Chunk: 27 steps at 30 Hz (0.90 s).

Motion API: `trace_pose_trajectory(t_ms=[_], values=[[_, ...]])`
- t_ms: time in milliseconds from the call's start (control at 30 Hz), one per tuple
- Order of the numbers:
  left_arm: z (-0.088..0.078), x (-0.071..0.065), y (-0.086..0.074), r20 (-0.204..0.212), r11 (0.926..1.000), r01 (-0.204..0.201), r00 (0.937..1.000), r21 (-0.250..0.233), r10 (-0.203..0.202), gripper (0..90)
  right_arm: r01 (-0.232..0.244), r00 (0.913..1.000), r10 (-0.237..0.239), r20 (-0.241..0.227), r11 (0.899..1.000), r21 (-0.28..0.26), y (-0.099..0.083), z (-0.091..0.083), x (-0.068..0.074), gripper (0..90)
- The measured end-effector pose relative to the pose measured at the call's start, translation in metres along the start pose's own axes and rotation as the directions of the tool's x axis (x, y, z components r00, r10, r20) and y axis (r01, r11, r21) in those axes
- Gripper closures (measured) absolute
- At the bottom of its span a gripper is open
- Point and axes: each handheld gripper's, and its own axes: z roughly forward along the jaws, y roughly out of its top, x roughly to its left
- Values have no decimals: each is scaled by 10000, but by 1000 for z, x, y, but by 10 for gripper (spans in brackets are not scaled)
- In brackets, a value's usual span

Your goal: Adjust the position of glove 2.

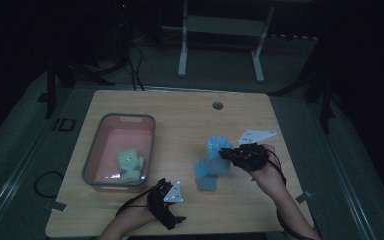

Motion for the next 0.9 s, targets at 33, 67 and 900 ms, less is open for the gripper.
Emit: trace_pose_trajectory(t_ms=[33,67,900], values=[[0,0,0,7,10000,4,10000,19,-4,29,-3,10000,3,-56,10000,17,0,3,2,842],[0,0,0,18,10000,12,10000,20,-12,29,9,9999,-9,-160,10000,51,0,7,4,843],[0,1,-1,74,10000,79,9999,-2,-79,29,-522,9964,632,-566,9826,1780,-50,80,5,832]])
